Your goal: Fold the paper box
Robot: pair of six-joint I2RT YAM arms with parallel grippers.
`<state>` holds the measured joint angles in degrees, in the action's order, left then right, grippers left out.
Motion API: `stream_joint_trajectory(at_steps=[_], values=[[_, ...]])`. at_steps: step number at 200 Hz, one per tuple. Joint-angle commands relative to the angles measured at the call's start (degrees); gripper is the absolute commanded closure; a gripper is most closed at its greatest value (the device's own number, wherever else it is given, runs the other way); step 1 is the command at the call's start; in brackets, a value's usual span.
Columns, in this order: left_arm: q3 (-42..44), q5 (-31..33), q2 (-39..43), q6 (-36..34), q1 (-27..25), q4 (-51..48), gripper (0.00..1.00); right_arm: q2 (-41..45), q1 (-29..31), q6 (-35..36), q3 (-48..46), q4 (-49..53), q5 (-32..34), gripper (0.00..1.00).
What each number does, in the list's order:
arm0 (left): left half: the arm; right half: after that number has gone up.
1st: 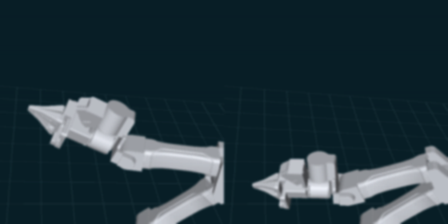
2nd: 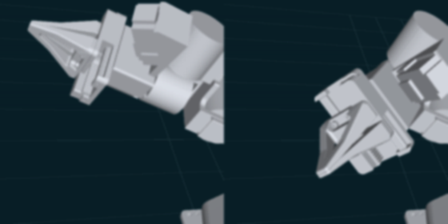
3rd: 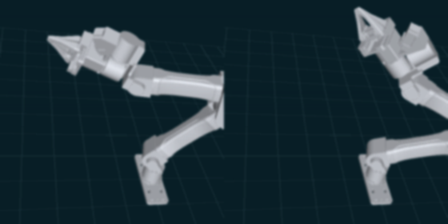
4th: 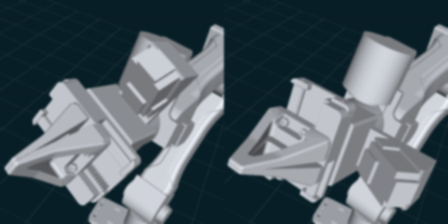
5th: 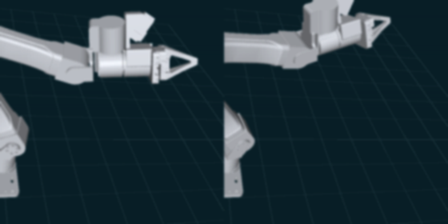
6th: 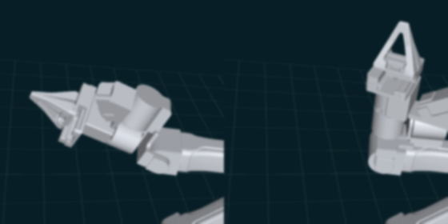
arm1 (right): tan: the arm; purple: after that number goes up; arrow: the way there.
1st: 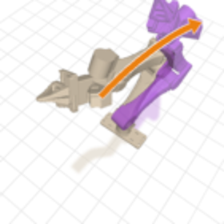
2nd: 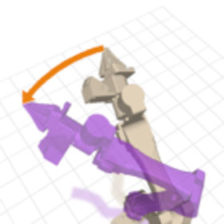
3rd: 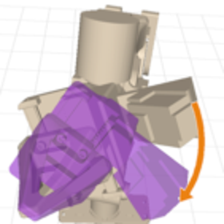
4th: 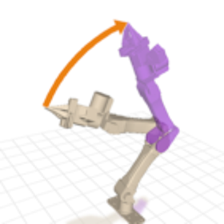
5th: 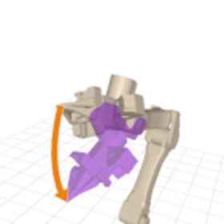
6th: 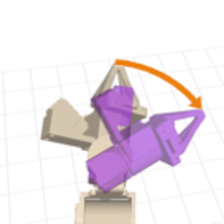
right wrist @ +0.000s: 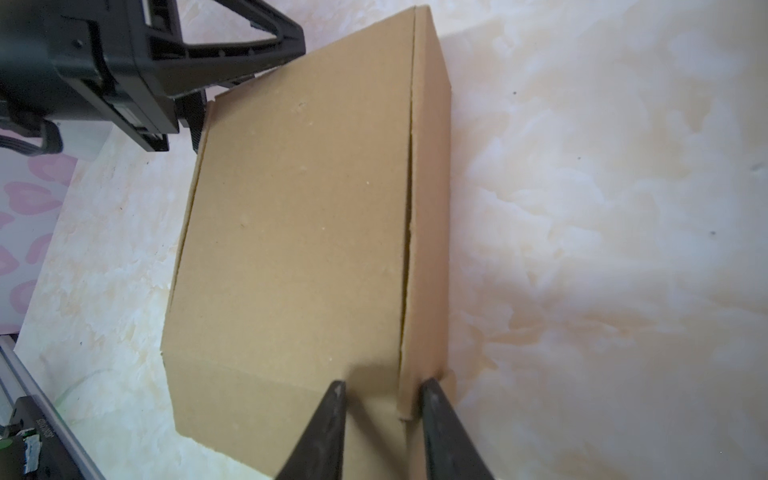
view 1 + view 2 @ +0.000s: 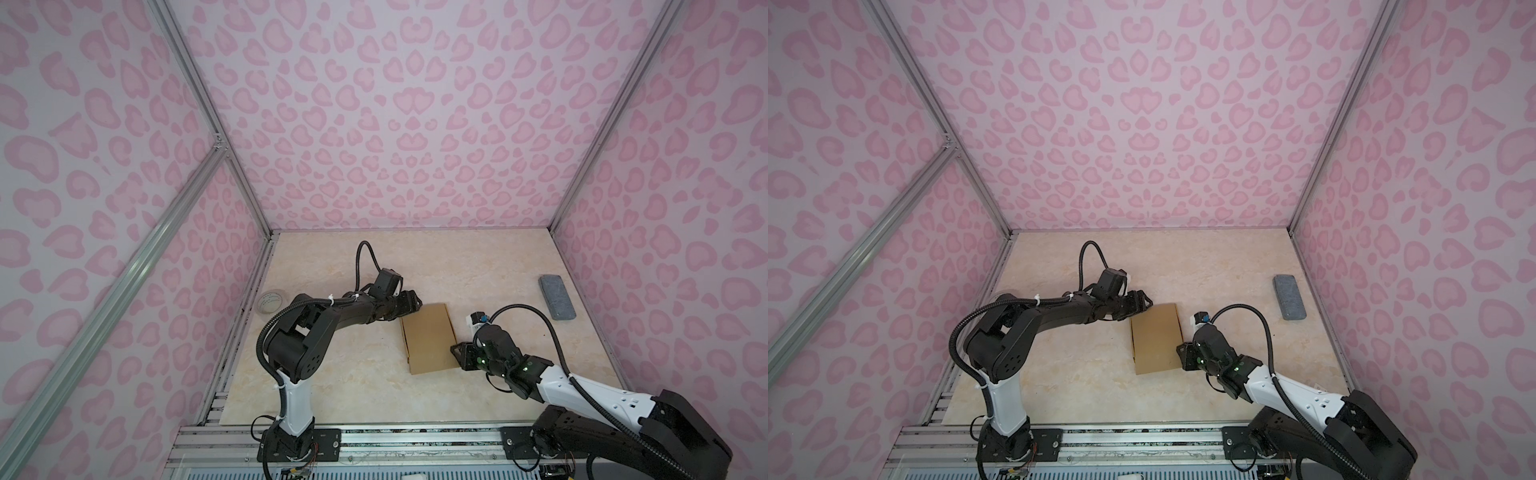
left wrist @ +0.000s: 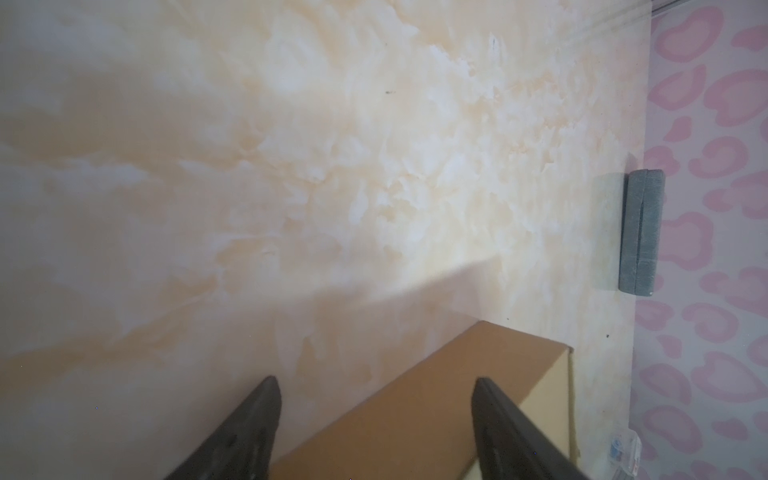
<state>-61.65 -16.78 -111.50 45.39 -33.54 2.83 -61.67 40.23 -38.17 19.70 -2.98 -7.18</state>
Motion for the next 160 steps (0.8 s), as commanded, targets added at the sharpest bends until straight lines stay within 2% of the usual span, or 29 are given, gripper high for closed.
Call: stream_joint_trajectory(at_steps=[1,68,114,160], values=[[1.3,-2.1,-2.8,2.0,-0.6,-25.7,0.23,0.9,0.0,-1.2,0.0,1.4,-0.6,0.66],[0.9,-2.1,-3.1,2.0,-0.6,-25.9,0.24,4.0,-0.4,-3.1,0.2,6.9,-0.3,0.65],[1.0,-2.0,-3.1,2.0,-0.6,-26.1,0.23,5.4,0.1,-2.9,3.1,16.4,-1.5,0.55],[1.0,-2.0,-3.1,2.2,-0.6,-26.0,0.23,6.8,0.4,-5.1,0.9,12.7,-4.3,0.5]])
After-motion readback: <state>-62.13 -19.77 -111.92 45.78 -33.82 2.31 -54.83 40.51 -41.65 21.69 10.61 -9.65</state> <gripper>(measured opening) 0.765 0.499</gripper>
